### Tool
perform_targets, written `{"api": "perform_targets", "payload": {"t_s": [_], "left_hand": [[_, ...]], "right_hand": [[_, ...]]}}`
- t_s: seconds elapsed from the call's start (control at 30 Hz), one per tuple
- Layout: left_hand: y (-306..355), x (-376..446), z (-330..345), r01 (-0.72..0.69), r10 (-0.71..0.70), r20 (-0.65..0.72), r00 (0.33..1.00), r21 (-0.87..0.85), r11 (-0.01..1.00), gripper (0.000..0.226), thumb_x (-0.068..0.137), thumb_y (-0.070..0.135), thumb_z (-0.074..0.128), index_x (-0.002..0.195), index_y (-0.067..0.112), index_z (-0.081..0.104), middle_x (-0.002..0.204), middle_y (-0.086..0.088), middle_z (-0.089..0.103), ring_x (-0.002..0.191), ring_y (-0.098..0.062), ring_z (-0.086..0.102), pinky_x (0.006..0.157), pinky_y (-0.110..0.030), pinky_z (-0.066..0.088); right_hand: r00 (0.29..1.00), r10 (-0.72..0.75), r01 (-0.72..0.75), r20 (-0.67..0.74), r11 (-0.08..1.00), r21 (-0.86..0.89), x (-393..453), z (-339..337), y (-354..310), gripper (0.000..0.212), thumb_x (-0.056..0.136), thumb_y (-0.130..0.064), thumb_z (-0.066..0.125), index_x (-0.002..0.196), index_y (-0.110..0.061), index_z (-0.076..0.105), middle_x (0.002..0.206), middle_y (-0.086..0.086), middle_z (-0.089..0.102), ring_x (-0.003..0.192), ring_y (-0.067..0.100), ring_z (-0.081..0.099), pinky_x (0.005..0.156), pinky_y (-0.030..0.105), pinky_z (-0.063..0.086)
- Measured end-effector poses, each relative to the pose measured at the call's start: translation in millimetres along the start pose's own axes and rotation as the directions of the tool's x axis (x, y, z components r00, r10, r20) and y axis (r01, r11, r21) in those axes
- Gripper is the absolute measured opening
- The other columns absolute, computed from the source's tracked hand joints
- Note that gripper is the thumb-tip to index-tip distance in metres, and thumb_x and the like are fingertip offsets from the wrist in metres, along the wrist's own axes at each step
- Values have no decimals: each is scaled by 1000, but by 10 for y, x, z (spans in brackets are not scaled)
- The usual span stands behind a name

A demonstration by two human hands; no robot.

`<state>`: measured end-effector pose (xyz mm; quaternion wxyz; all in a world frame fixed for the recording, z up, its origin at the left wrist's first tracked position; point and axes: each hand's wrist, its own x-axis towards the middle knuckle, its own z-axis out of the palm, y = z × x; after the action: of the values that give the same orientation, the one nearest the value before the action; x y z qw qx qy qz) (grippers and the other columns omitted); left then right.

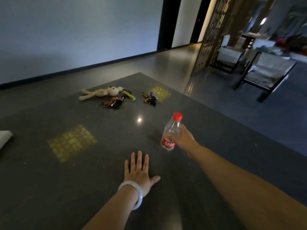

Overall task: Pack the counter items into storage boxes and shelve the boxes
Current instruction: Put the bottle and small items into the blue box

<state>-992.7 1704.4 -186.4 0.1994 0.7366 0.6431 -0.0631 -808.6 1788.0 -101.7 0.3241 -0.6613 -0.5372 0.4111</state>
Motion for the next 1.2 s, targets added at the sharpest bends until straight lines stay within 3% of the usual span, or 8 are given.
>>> {"api": "perform_targets", "payload": {"t_s": [0.13,0.27,0.4,0.57,0.7,0.77,0.97,1.2], "left_hand": [[37,-56,-60,19,-19,12,1000,41,999,90,89,71,29,152,24,-16,157,-4,-30,144,-29,-26,118,-50,-9],[236,-145,-259,18,-19,12,1000,43,999,82,95,59,39,155,17,2,162,-9,-11,148,-32,-8,120,-47,7],[842,-461,-339,-206,210,-14,978,-266,942,54,99,38,49,145,14,36,155,-6,26,142,-23,28,114,-32,26],[1860,-1209,-459,-462,534,-64,843,-595,658,33,95,36,55,127,34,51,126,11,57,108,-1,57,95,-24,47],[2419,-1828,-598,-659,722,-167,672,-580,479,23,93,36,55,115,42,54,108,22,62,101,13,56,88,-12,47],[2610,-2099,-595,-697,773,-167,612,-576,427,22,93,32,56,112,43,54,106,23,63,101,14,56,86,-10,47],[3104,-2712,-361,-686,863,-95,496,-652,322,23,91,34,58,114,35,60,106,18,67,101,4,62,91,-29,52],[3659,-3291,-31,-669,935,-4,355,-700,251,29,90,27,64,118,32,58,113,15,65,102,0,63,91,-34,54]], "right_hand": [[998,32,-30,47,999,-39,-650,-297,197,64,74,-27,80,129,-23,46,122,-1,59,112,19,58,97,37,46],[994,113,-113,-4,988,-109,-1248,-675,382,50,71,-38,79,113,-22,58,108,-1,66,98,15,64,88,35,53],[984,154,-165,-93,978,-126,-1853,-1105,521,58,69,-41,80,118,-22,54,111,-4,63,102,14,62,88,33,52],[967,132,-157,-218,983,-98,-2765,-1696,515,61,66,-44,80,120,-30,53,110,-11,64,103,7,62,85,27,51],[930,104,-146,-353,985,-96,-3562,-2100,487,44,67,-43,78,105,-39,56,98,-16,67,90,-4,64,72,15,47],[899,126,-163,-420,985,-54,-3985,-2276,504,42,65,-48,77,100,-43,54,94,-18,68,84,-6,64,66,13,45],[807,166,-196,-567,981,9,-5119,-2546,768,66,42,-68,68,104,-48,55,94,-27,68,84,-7,65,66,17,48],[801,287,-375,-525,924,-68,-5841,-2633,1215,82,31,-81,65,106,-52,51,92,-23,68,83,-8,64,68,16,54]]}}
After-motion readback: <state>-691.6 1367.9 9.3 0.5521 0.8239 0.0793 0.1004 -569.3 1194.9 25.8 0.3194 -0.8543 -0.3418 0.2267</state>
